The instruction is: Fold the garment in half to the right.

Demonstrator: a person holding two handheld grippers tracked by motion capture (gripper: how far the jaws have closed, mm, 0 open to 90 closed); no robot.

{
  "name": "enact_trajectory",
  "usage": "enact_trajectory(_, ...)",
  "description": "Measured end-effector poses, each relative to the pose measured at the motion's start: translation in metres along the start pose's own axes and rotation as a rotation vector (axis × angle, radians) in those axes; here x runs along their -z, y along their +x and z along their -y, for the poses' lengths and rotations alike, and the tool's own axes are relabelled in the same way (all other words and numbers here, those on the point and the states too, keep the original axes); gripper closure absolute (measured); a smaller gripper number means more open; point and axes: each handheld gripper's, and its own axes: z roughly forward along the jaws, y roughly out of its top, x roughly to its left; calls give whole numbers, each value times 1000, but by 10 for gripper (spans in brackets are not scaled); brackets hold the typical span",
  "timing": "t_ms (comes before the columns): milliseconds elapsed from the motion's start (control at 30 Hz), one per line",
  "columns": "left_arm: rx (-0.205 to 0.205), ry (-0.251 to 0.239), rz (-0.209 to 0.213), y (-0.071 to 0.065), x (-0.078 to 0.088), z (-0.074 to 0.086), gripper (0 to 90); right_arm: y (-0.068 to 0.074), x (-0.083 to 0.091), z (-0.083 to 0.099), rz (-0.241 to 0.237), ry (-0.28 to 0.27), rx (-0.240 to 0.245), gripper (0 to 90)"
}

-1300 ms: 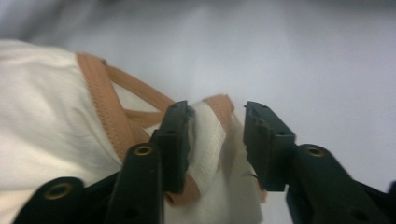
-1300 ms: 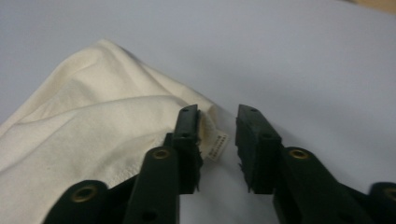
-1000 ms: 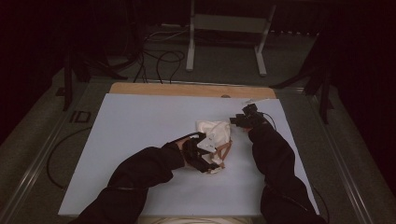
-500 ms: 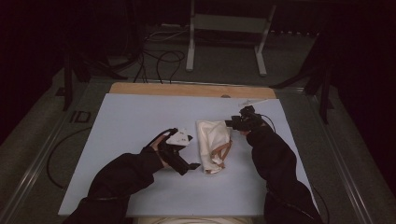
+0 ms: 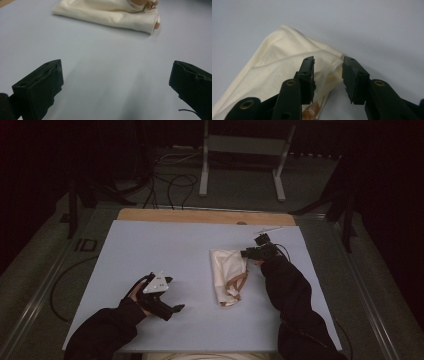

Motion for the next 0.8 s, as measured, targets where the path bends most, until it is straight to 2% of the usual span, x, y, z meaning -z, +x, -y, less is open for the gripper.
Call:
enact_trajectory(33, 14, -13, -27, 0, 4, 5, 1, 0, -2, 1, -8, 11, -17, 617)
enact_trajectory(100, 44, -32, -33, 2, 8, 9, 1, -1, -5, 2, -18, 30, -30, 632)
enact_trajectory(200, 83, -60, -46, 5, 13, 16, 1, 1, -10, 3, -34, 62, -16, 673)
enact_trajectory(367, 103, -73, -74, 9, 16, 21, 1, 3, -14, 3, -20, 84, 8, 880)
enact_trajectory(533, 114, -70, -84, 11, 15, 25, 1, 5, -6, -1, 42, 60, 53, 899)
enact_trajectory(800, 128, -74, -94, 14, 14, 28, 0, 2, 14, -10, 123, 13, 78, 899)
